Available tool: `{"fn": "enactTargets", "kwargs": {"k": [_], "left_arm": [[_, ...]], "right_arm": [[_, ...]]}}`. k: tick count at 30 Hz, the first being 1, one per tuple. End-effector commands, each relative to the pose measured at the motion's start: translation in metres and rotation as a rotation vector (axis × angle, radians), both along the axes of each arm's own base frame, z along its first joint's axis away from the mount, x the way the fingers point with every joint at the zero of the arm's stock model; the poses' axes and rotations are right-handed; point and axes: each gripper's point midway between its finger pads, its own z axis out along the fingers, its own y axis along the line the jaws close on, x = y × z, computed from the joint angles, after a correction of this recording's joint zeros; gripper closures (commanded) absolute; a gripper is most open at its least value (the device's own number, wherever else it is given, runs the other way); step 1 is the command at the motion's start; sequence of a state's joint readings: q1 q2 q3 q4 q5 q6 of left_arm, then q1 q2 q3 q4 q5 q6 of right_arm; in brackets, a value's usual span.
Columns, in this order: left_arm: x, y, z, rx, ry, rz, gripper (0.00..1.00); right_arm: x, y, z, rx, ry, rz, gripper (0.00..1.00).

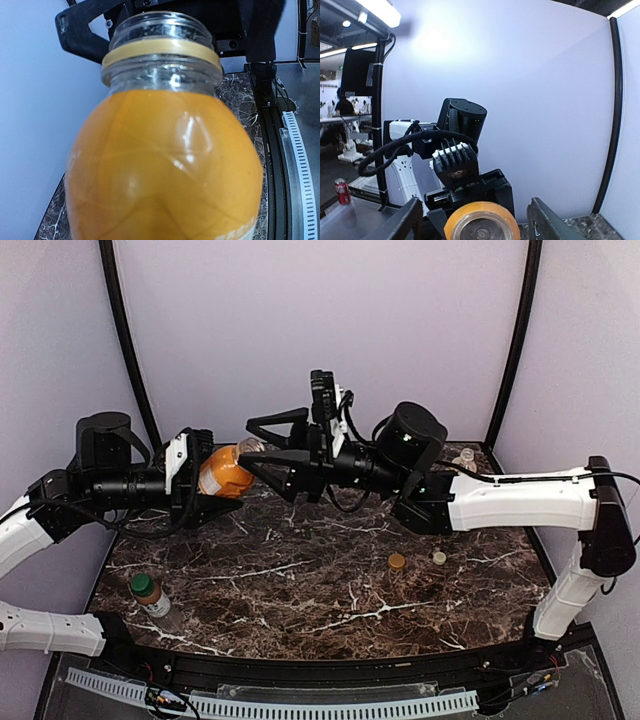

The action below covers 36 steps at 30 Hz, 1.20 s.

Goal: Unscrew the bottle caps

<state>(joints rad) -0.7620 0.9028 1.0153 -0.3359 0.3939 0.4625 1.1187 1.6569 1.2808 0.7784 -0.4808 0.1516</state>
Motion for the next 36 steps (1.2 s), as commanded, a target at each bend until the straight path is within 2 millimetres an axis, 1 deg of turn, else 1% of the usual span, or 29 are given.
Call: {"fn": "enactTargets", "kwargs": {"k": [1, 4, 6, 9, 10, 12, 14, 17, 18, 19, 20, 21, 22, 24, 26, 27, 28, 29, 32, 33, 36], "left_arm": [[-0.005, 0.001, 0.011, -0.027, -0.004, -0.018, 0.79], [-0.004, 0.001, 0.014, -0.032, -0.010, -0.014, 0.79], [-0.005, 0.001, 0.014, -0.033, -0.011, -0.014, 0.79], [-0.005, 0.002, 0.014, -0.034, -0.012, -0.016, 0.79], [-0.005, 0.002, 0.013, -0.032, -0.013, -0.016, 0.78], [-0.005, 0.002, 0.013, -0.032, -0.014, -0.016, 0.79], [-0.005, 0.002, 0.013, -0.032, -0.015, -0.014, 0.79], [-0.006, 0.003, 0.013, -0.031, -0.016, -0.015, 0.79], [-0.006, 0.003, 0.013, -0.031, -0.017, -0.014, 0.76], [-0.005, 0.003, 0.012, -0.029, -0.018, -0.009, 0.69], [-0.004, 0.004, 0.011, -0.027, -0.017, -0.002, 0.31], [0.000, 0.006, 0.010, -0.027, -0.018, 0.025, 0.16], [0.002, 0.007, 0.010, -0.029, -0.023, 0.040, 0.05], [0.008, 0.011, 0.008, -0.020, -0.043, 0.079, 0.02], [0.012, 0.014, 0.005, -0.007, -0.061, 0.106, 0.01], [0.014, 0.016, 0.004, -0.001, -0.067, 0.117, 0.01], [0.014, 0.017, 0.005, -0.001, -0.071, 0.119, 0.01], [0.015, 0.017, 0.003, 0.002, -0.072, 0.126, 0.01], [0.015, 0.021, 0.003, 0.002, -0.081, 0.136, 0.01], [0.016, 0.022, 0.002, 0.004, -0.082, 0.144, 0.01], [0.017, 0.027, 0.001, 0.003, -0.082, 0.163, 0.01]], "right_arm": [[-0.001, 0.001, 0.016, 0.088, 0.034, 0.019, 0.40], [0.002, 0.006, 0.007, 0.063, 0.054, 0.021, 0.37], [0.003, 0.007, 0.005, 0.058, 0.060, 0.017, 0.37], [0.003, 0.010, 0.004, 0.043, 0.060, 0.022, 0.39], [0.003, 0.011, 0.004, 0.038, 0.061, 0.019, 0.42], [0.005, 0.012, 0.003, 0.032, 0.066, 0.009, 0.51], [0.005, 0.011, 0.002, 0.030, 0.063, 0.008, 0.63], [0.007, 0.011, 0.003, 0.020, 0.067, -0.006, 0.88], [0.008, 0.010, 0.003, 0.016, 0.066, -0.015, 0.95], [0.010, 0.009, 0.003, 0.010, 0.065, -0.026, 0.99], [0.011, 0.007, 0.003, 0.006, 0.064, -0.041, 1.00], [0.013, 0.005, 0.004, -0.001, 0.058, -0.062, 1.00], [0.017, 0.002, 0.004, -0.013, 0.054, -0.095, 1.00], [0.032, -0.005, 0.000, -0.055, 0.055, -0.205, 1.00], [0.058, -0.017, -0.008, -0.120, 0.072, -0.355, 1.00], [0.074, -0.026, -0.016, -0.164, 0.087, -0.441, 1.00], [0.096, -0.038, -0.026, -0.209, 0.107, -0.561, 1.00], [0.114, -0.051, -0.043, -0.282, 0.124, -0.656, 1.00], [0.164, -0.104, -0.084, -0.410, 0.180, -0.925, 1.00], [0.178, -0.124, -0.102, -0.444, 0.211, -0.997, 1.00], [0.207, -0.176, -0.145, -0.498, 0.318, -1.126, 1.00]]}}
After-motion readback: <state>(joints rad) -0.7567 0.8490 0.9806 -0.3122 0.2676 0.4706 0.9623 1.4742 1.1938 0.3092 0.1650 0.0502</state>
